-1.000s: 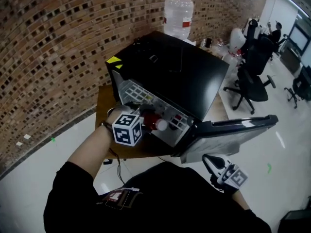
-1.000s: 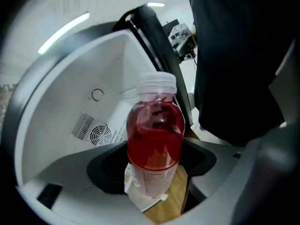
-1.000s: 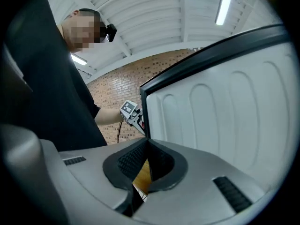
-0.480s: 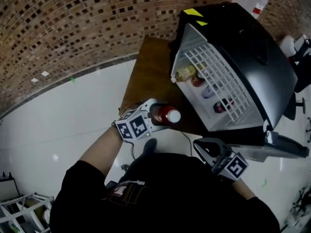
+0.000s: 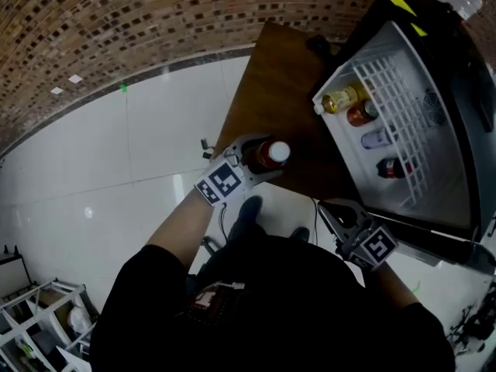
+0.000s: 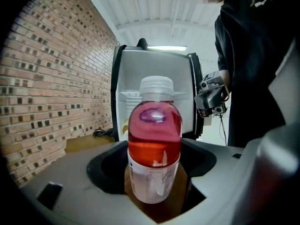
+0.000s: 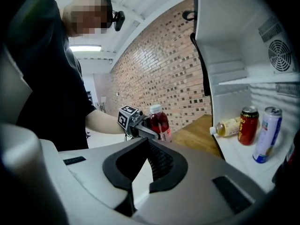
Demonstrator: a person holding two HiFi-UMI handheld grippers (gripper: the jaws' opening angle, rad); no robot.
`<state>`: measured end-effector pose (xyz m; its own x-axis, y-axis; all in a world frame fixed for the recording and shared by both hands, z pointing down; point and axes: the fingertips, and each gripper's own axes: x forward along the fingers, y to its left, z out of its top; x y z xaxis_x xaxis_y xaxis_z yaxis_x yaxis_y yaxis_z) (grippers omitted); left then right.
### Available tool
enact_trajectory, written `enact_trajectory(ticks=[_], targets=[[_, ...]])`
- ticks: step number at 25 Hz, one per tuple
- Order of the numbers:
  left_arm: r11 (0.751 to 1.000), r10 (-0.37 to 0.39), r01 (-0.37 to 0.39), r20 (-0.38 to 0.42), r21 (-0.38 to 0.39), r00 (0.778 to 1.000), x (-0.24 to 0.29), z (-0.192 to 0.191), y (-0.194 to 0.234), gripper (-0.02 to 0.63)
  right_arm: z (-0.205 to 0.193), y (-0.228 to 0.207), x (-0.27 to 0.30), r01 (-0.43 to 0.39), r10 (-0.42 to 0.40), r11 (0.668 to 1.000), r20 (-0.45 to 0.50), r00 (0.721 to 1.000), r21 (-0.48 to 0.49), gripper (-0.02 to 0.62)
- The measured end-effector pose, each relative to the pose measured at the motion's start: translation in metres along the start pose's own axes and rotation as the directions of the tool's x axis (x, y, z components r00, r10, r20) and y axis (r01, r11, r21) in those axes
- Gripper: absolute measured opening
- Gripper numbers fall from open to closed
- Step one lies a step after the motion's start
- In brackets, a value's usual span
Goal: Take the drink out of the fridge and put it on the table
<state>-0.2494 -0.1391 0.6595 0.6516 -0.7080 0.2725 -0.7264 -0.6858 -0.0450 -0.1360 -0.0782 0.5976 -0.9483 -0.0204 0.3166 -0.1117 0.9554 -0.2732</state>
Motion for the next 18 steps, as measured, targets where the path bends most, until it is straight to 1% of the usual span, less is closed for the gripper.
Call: enact_trajectory(ticks=[3, 7, 9, 13, 15, 18], targets=[[0.999, 0.047, -0.047, -0.011, 0.001, 0.999, 0.006, -0.019, 0.013, 0.331, -0.006, -0.005, 0.008, -0.002, 0.002, 1.0, -0.028, 1.0, 0.005, 0.012], [0.995, 0.101, -0.101, -0.025, -0.008, 0.995, 0.01, -0.044, 0.025, 0.331, -0.012, -0.012, 0.012, 0.0, 0.0, 1.0, -0.038, 0.999, 0.005, 0.012], [0.992, 0.123, -0.123, -0.016, -0.039, 0.992, 0.009, -0.056, 0.03, 0.331, -0.015, -0.014, 0.012, -0.001, 0.001, 1.0, -0.042, 0.999, 0.006, 0.012], [0.976, 0.172, -0.161, 0.061, -0.149, 0.983, 0.006, -0.062, 0.04, 0.333, -0.018, -0.016, 0.009, -0.001, 0.002, 1.0, -0.048, 0.999, 0.02, 0.012], [0.969, 0.191, -0.176, 0.07, -0.175, 0.979, 0.009, -0.061, 0.044, 0.334, -0.018, -0.017, 0.008, 0.004, -0.002, 1.0, -0.045, 0.999, 0.031, 0.012], [0.963, 0.203, -0.189, 0.058, -0.193, 0.977, 0.014, -0.063, 0.048, 0.341, -0.018, -0.017, 0.005, 0.008, -0.007, 0.999, -0.045, 0.999, 0.032, 0.012]])
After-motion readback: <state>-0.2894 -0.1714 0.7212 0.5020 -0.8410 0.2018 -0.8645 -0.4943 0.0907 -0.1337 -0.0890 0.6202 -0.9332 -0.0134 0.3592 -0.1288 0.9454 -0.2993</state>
